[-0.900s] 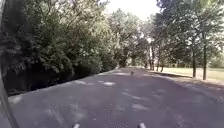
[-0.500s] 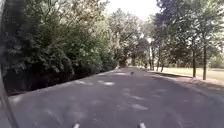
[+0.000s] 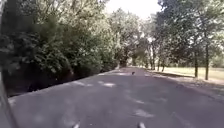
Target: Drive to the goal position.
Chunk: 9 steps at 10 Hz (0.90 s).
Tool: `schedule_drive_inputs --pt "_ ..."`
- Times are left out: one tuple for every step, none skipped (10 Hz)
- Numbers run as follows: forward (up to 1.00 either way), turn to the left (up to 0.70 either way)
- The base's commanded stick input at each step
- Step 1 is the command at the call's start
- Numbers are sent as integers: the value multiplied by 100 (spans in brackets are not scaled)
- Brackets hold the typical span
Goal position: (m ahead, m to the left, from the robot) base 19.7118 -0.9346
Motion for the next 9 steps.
schedule_drive_inputs --pt "70 0" --pt "70 0" --pt "70 0" --pt "70 0" --pt "70 0" --pt "70 0" --pt "70 0" --pt "70 -17" --pt "70 -35"
